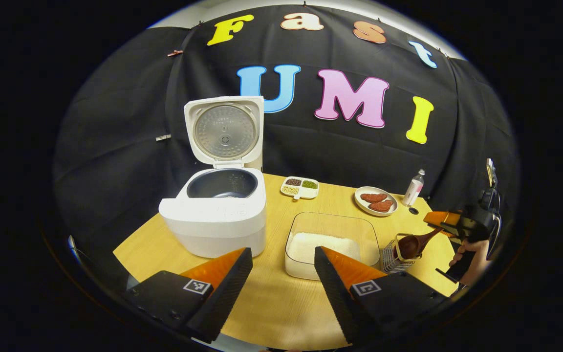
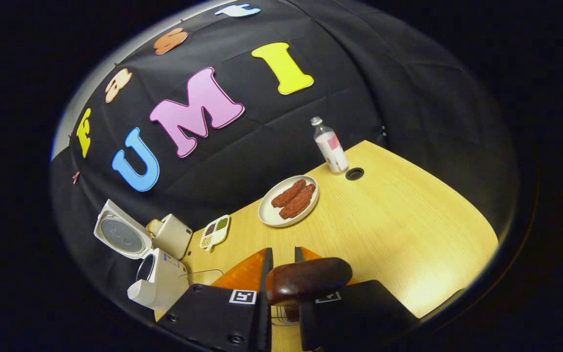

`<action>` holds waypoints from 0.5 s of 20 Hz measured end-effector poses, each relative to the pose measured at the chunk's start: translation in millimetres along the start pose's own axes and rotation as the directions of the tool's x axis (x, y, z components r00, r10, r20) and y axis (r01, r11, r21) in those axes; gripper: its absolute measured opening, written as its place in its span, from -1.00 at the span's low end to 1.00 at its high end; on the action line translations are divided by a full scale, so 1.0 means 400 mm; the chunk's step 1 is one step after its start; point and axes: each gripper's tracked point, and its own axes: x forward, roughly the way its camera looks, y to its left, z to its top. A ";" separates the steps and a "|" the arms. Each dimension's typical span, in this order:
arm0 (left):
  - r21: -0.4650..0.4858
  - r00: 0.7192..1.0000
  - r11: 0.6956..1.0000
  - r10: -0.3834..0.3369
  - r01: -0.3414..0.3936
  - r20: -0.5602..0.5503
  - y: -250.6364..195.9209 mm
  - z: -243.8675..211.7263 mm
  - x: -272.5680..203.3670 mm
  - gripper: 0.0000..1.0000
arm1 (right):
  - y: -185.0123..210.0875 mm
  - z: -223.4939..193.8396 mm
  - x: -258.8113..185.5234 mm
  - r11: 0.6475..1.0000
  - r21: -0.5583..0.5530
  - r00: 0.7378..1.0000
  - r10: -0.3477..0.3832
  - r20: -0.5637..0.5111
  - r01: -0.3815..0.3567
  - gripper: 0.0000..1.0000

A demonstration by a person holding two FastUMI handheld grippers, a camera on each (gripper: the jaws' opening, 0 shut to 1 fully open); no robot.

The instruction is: Close the left gripper, press the button to open the rice cooker; take a wooden spoon from the chopstick holder with the right hand, scoop a spoonful of rice and pour it into the rice cooker, then put the wooden spoon back into the chopstick holder.

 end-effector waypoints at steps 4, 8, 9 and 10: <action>-0.022 1.000 1.000 0.006 -0.006 0.010 0.039 -0.005 -0.005 0.80 | 0.060 0.073 -0.025 0.999 -0.024 0.998 0.023 0.050 -0.022 -0.55; -0.066 1.000 0.998 0.018 -0.017 0.015 0.103 -0.020 -0.016 0.79 | 0.145 0.108 -0.048 0.998 -0.026 0.995 0.056 0.080 -0.054 -0.55; -0.083 1.000 0.996 0.024 -0.023 0.009 0.121 -0.031 -0.017 0.79 | 0.170 0.109 -0.052 0.998 -0.035 0.994 0.063 0.087 -0.061 -0.55; -0.097 1.000 0.995 0.024 -0.024 0.004 0.138 -0.043 -0.022 0.80 | 0.196 0.109 -0.056 0.997 -0.047 0.993 0.072 0.091 -0.068 -0.55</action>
